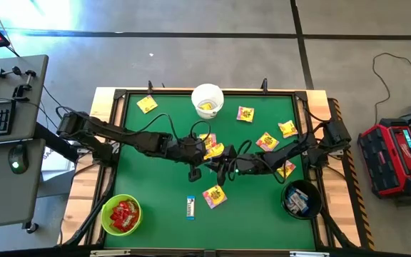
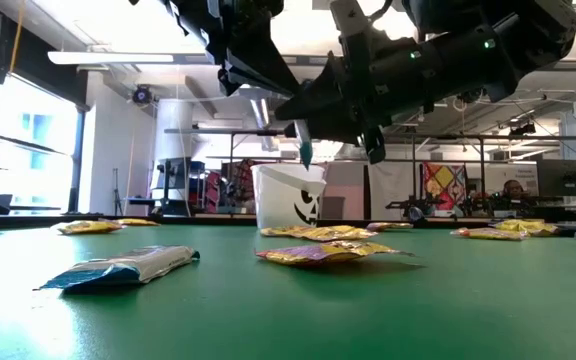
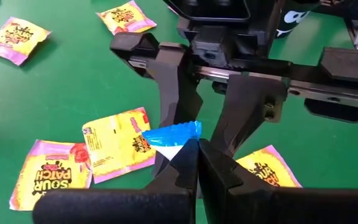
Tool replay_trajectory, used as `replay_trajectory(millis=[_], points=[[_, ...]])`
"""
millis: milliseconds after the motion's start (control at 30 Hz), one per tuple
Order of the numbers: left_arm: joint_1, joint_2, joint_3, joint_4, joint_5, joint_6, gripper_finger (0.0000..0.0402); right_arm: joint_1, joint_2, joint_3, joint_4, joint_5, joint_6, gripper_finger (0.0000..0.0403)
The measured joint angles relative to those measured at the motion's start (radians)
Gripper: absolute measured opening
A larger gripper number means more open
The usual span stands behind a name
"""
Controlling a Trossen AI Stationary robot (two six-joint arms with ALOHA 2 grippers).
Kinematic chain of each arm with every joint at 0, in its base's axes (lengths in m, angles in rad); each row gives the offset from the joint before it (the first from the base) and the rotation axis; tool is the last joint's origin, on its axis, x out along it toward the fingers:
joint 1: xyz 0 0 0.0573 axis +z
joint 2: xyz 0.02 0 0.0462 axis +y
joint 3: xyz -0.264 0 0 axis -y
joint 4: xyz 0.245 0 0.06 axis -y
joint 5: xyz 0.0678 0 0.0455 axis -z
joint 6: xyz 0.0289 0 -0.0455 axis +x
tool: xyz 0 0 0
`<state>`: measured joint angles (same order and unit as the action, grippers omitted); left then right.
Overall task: Sort candy by brand, put in halloween buckets
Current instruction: Put the white candy into the black bucket
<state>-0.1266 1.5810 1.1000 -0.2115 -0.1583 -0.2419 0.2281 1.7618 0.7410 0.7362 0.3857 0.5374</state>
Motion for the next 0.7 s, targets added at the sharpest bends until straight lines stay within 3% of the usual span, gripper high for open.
replay_trajectory(millis=[133, 367, 700], points=[[0.000, 0.000, 0.000, 0.000, 0.003, -0.001, 0.0000, 0.001, 0.000, 0.000, 0.000, 0.000, -0.013, 0.0083], [0.000, 0.000, 0.000, 0.000, 0.000, -0.014, 0.0009, 0.001, 0.000, 0.000, 0.000, -0.012, -0.014, 0.0099], [-0.017, -0.011, -0.001, 0.075, -0.034, 0.041, 0.0096, 0.002, -0.017, 0.000, -0.030, -0.060, -0.018, 0.0093]])
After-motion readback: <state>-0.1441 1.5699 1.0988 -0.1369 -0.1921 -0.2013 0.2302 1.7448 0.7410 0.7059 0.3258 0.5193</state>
